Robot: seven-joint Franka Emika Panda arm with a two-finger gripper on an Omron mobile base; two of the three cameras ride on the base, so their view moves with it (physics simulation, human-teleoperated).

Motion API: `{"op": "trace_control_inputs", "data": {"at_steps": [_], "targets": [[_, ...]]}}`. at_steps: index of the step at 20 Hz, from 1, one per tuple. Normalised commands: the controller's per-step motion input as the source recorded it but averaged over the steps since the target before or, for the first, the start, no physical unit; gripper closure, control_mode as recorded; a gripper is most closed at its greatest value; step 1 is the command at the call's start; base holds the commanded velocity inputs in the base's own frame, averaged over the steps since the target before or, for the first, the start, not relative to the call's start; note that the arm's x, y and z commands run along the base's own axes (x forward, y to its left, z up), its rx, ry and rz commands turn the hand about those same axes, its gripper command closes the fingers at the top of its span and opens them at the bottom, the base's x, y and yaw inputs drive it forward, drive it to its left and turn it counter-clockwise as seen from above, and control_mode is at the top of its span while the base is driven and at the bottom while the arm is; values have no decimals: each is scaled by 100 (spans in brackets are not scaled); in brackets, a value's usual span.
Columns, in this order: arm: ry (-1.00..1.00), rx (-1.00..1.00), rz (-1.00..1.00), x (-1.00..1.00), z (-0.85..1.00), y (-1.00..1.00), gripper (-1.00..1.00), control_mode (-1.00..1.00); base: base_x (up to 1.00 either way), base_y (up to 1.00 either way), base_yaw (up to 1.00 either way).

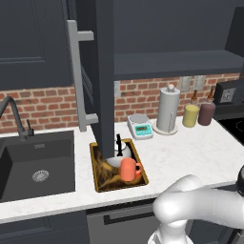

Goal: Pick the kettle from the counter and place it on the tray. Then pick the mug from the cabinet and place it on the tray. Then close the cabinet doors.

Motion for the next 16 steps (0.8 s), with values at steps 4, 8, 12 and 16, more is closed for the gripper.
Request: {"op": "trace_control_inputs", "data": {"at_steps": [4, 8, 12, 16], "targets": [[24, 1, -4, 41, -4, 7, -100, -100, 0, 0, 0], [4, 2, -3, 30, -25, 27, -100, -100, 0, 0, 0], [0, 1, -4, 28, -45, 45, -100, -100, 0, 0, 0], [0, 2, -3, 40, -42, 59, -100, -100, 0, 0, 0]]}}
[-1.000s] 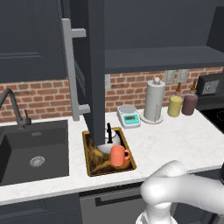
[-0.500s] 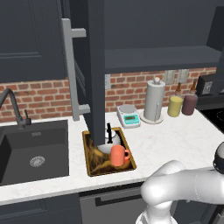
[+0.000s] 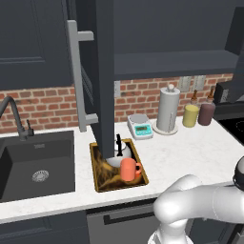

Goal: Pick the kettle from the counter and place it on the tray. Then pick the mug from the cabinet and place it on the tray. Then close the cabinet doors.

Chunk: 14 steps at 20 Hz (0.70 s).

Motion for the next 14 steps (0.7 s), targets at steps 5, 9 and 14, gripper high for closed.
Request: {"op": "trace_control_inputs", "data": {"at_steps": [5, 9, 14], "targets": [[0, 3, -3, 45, -22, 58, -100, -100, 0, 0, 0], [0, 2, -2, 53, -21, 66, -100, -100, 0, 0, 0], [0, 1, -2, 51, -28, 65, -100, -100, 0, 0, 0]]}}
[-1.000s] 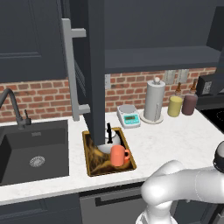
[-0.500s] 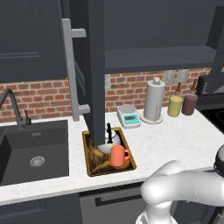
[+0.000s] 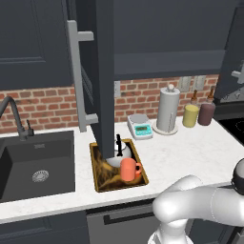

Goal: Pick the kettle from the counter and place it on the tray. Then pick the mug from the cabinet and place it on the tray. Then close the cabinet doors.

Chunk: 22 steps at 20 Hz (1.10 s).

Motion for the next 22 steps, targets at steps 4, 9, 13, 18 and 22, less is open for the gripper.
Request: {"op": "trace_control_inputs", "data": {"at_steps": [4, 9, 13, 18, 22], "targets": [[0, 0, -3, 47, -26, 65, -100, -100, 0, 0, 0], [0, 0, -5, 47, -27, 77, -100, -100, 0, 0, 0], [0, 0, -6, 46, -27, 80, -100, -100, 0, 0, 0], [0, 0, -8, 48, -24, 73, -100, -100, 0, 0, 0], [0, 2, -5, 56, -14, 60, -100, -100, 0, 0, 0]]}}
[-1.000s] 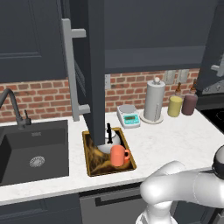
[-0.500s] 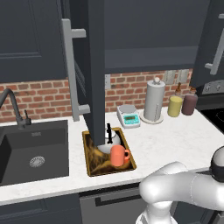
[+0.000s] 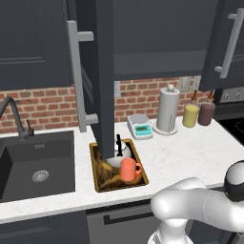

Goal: Pick the kettle from the counter and place it on the tray. Then pick the mug from the cabinet and place it on the tray. Then close the cabinet doors.

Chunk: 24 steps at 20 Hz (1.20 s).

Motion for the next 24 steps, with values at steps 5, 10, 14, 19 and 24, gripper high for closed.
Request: {"op": "trace_control_inputs", "data": {"at_steps": [5, 10, 14, 19, 24], "targets": [[0, 8, -2, 69, -13, 48, -100, -100, 0, 0, 0], [0, 7, -1, 72, -20, 50, -100, -100, 0, 0, 0], [0, 7, -2, 66, -15, 41, -100, -100, 0, 0, 0], [0, 3, -5, 70, -22, 44, -100, -100, 0, 0, 0], [0, 0, -9, 69, -18, 42, -100, -100, 0, 0, 0]]}}
